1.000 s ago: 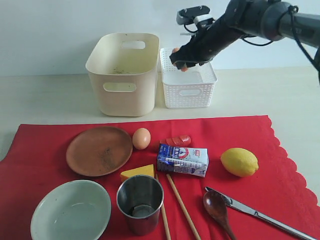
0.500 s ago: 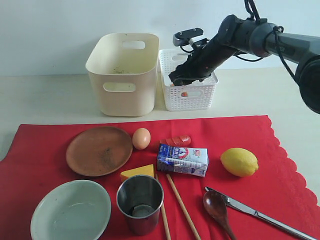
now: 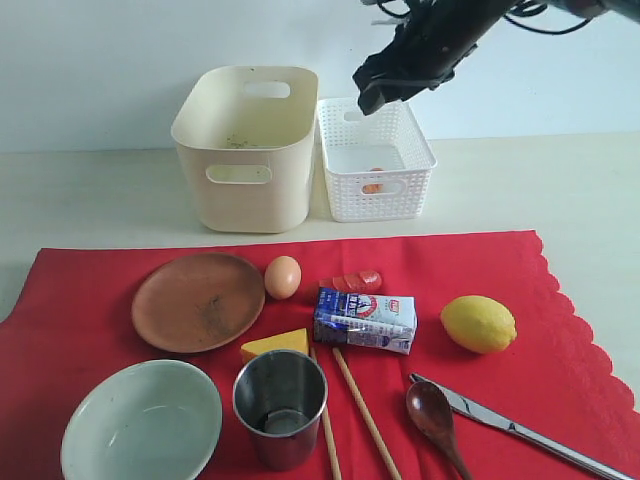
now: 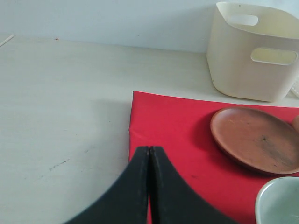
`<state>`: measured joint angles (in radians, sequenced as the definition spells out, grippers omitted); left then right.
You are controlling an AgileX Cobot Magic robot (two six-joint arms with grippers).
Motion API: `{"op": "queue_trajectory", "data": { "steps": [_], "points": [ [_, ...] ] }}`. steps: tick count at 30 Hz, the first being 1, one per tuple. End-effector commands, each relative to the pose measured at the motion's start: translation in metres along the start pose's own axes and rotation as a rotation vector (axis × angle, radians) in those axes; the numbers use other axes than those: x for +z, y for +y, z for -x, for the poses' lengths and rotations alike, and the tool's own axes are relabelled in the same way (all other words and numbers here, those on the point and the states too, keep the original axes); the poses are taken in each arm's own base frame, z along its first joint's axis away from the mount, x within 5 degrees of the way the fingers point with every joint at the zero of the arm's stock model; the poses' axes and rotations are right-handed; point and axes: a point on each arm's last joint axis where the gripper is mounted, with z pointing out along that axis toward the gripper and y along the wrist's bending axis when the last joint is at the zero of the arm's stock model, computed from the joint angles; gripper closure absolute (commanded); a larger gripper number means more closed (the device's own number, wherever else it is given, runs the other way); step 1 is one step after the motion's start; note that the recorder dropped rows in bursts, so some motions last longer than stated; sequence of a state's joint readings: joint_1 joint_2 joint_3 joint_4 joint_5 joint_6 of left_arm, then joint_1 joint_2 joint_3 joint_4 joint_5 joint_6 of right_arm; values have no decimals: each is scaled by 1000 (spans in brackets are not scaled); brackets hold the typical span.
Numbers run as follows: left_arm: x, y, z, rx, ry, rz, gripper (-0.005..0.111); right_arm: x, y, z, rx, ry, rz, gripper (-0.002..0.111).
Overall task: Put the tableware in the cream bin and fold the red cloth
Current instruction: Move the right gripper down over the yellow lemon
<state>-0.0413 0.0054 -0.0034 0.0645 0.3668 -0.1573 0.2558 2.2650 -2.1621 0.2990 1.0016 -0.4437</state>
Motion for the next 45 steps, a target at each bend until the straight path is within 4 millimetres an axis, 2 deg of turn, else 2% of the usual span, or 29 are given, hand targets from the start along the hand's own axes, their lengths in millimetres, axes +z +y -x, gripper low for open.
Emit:
{"op": "queue_trajectory", "data": {
  "steps": [1,6,10,14,20,34,37,45],
  "points": [
    [0,0,0,1,-13,0,107,-36,7,1,3,68,-12,47],
    [0,0,0,1,-13,0,107,-53,10,-2,49,127,-19,47],
    [0,0,0,1,-13,0,107,-62,12,0,75,110,-26,48],
    [0,0,0,1,-13,0,107,-70,16,-7,120,131,-24,50],
    [0,0,0,1,-13,0,107,-80,28,-38,141,226,-1,50],
    [0,0,0,1,-13,0,107,-103,56,-121,124,309,7,50],
    [0,0,0,1,-13,0,107,-100,59,-136,129,338,11,50],
    [0,0,0,1,-13,0,107,-78,61,-170,67,383,25,50]
  ]
}}
